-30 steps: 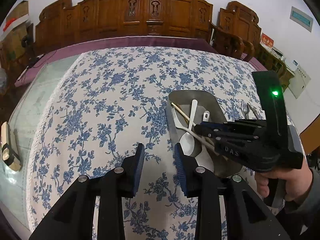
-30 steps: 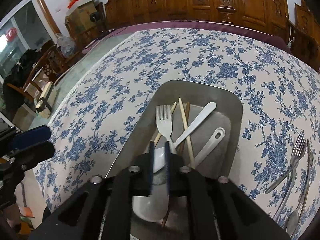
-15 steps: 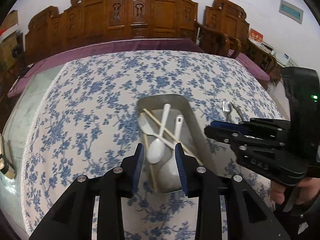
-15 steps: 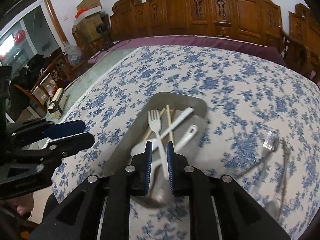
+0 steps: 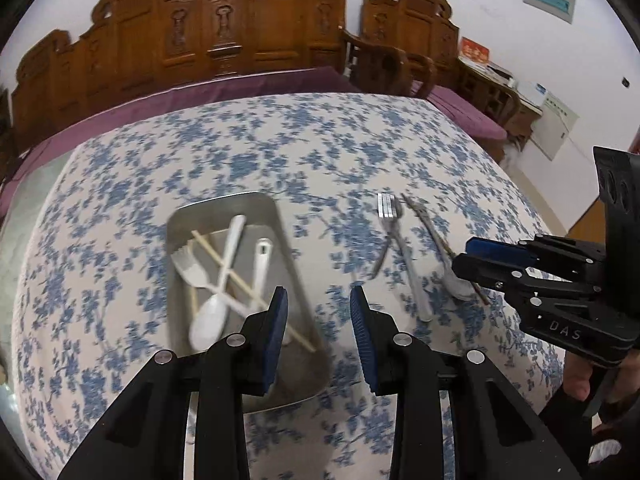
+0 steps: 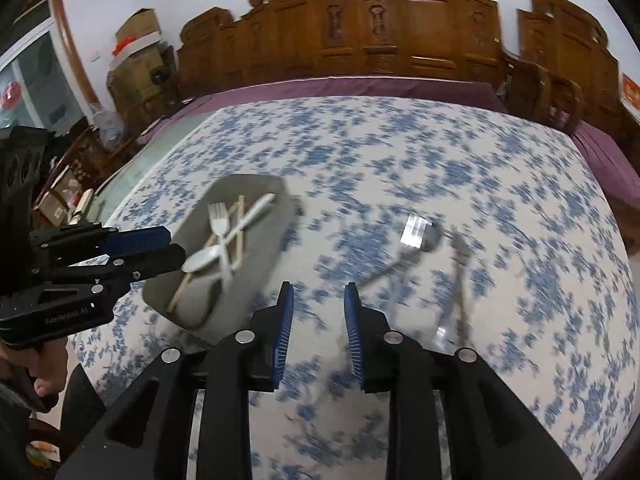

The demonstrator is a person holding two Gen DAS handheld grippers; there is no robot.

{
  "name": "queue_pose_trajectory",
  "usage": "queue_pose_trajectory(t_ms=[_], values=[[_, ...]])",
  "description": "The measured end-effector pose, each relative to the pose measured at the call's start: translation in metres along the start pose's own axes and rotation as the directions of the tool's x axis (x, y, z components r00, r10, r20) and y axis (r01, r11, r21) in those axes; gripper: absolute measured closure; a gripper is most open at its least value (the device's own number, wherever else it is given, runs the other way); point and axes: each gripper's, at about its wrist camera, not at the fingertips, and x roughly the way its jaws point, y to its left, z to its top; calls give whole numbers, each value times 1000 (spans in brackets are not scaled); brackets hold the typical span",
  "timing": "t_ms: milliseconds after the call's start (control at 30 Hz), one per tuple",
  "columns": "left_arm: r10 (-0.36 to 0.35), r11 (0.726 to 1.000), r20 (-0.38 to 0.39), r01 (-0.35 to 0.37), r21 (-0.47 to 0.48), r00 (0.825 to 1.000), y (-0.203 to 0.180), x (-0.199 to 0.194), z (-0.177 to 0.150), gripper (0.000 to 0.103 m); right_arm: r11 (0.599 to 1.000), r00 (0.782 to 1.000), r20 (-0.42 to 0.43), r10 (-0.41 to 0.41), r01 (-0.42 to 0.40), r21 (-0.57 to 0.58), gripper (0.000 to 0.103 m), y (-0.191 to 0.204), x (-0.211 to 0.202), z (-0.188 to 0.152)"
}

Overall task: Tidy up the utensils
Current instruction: 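Reach the left tool to a steel fork while the right tool reaches the steel spoon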

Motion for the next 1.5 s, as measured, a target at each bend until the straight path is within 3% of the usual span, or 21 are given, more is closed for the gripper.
queue_pose_trajectory(t_ms=[100, 400, 1100, 1500], values=[[-10, 1000, -9, 10, 11, 1000, -10, 7, 2, 72, 999, 1000, -8, -29, 29, 20, 58, -18, -3, -11], [-42, 998, -55, 44, 35, 998, -35, 34, 3, 72, 990, 991, -74, -111, 116, 78, 58, -78, 5, -47], [-111, 994, -173, 111, -7, 979, -84, 127, 24, 73, 992, 990, -110, -89, 98, 74, 58, -100, 21, -57], [-28, 999, -226, 37, 37, 974, -100, 173, 40, 73, 991, 991, -98, -87, 97, 95, 58, -110, 12, -64]])
